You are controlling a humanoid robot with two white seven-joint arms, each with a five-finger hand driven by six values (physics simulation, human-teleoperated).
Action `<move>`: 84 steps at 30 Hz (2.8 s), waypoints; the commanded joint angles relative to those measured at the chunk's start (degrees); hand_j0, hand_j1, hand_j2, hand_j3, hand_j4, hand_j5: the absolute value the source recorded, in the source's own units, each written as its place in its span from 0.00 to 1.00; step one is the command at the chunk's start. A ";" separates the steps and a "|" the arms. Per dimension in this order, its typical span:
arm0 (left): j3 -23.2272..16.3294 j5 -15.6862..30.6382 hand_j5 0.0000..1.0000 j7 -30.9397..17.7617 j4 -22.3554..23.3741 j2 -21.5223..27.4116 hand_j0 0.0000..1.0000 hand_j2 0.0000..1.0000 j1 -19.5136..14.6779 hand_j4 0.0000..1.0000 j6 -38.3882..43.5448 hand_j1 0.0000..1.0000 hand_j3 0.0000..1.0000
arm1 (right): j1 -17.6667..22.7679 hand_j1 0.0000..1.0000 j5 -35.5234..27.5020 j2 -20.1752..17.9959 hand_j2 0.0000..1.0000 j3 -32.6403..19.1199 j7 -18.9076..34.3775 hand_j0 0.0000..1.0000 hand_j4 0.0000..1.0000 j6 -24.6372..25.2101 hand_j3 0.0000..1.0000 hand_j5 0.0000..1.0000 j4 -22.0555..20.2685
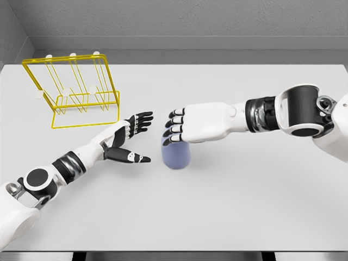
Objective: Place the cup on the cup holder with both arms
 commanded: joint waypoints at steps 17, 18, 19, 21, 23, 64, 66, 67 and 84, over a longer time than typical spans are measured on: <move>-0.69 -0.37 1.00 0.00 -0.23 -2.43 1.00 1.00 -0.18 1.00 0.19 1.00 1.00 | 25.22 1.00 -29.24 -9.92 1.00 -43.28 -0.02 1.00 1.00 0.14 1.00 1.00 0.52; -0.78 -0.45 1.00 0.00 -0.41 -2.60 1.00 1.00 -0.26 1.00 0.27 1.00 1.00 | 26.19 1.00 -30.99 -9.92 1.00 -43.28 -0.02 1.00 1.00 0.14 1.00 1.00 0.61; -0.86 -0.54 1.00 -0.01 -0.49 -2.69 1.00 1.00 -0.35 1.00 0.27 1.00 1.00 | 27.42 1.00 -31.26 -9.74 1.00 -43.28 -0.02 1.00 1.00 0.14 1.00 1.00 0.44; -1.22 -0.54 1.00 0.00 -0.58 -2.95 1.00 1.00 -0.44 1.00 0.27 1.00 1.00 | 29.18 1.00 -31.26 -7.55 1.00 -43.36 -0.02 1.00 1.00 0.14 1.00 1.00 0.61; -1.30 -0.54 1.00 0.00 -0.58 -4.36 1.00 1.00 -0.53 1.00 0.36 1.00 1.00 | 31.20 1.00 -30.74 -4.47 1.00 -45.82 -0.02 1.00 1.00 0.14 1.00 1.00 1.93; -3.06 -1.77 0.73 0.17 1.00 -10.69 0.73 0.73 -1.32 0.73 4.84 0.73 0.73 | 35.51 1.00 -30.73 0.10 1.00 -53.30 -0.02 1.00 1.00 0.14 1.00 1.00 9.49; -3.06 -1.95 0.69 0.17 1.00 -10.69 0.69 0.69 -1.23 0.69 4.84 0.69 0.69 | 35.51 1.00 -30.73 0.10 1.00 -53.30 -0.02 1.00 1.00 0.14 1.00 1.00 9.49; -3.06 -2.74 0.69 0.17 1.00 -10.69 0.69 0.69 -1.23 0.69 4.84 0.69 0.69 | 35.51 1.00 -30.73 0.10 1.00 -53.30 -0.02 1.00 1.00 0.14 1.00 1.00 9.49; 2.12 -2.56 0.68 0.26 -3.66 -10.16 0.68 0.68 0.26 0.68 4.67 0.68 0.68 | 35.59 1.00 -30.82 0.10 1.00 -53.30 -0.02 1.00 1.00 0.14 1.00 1.00 9.49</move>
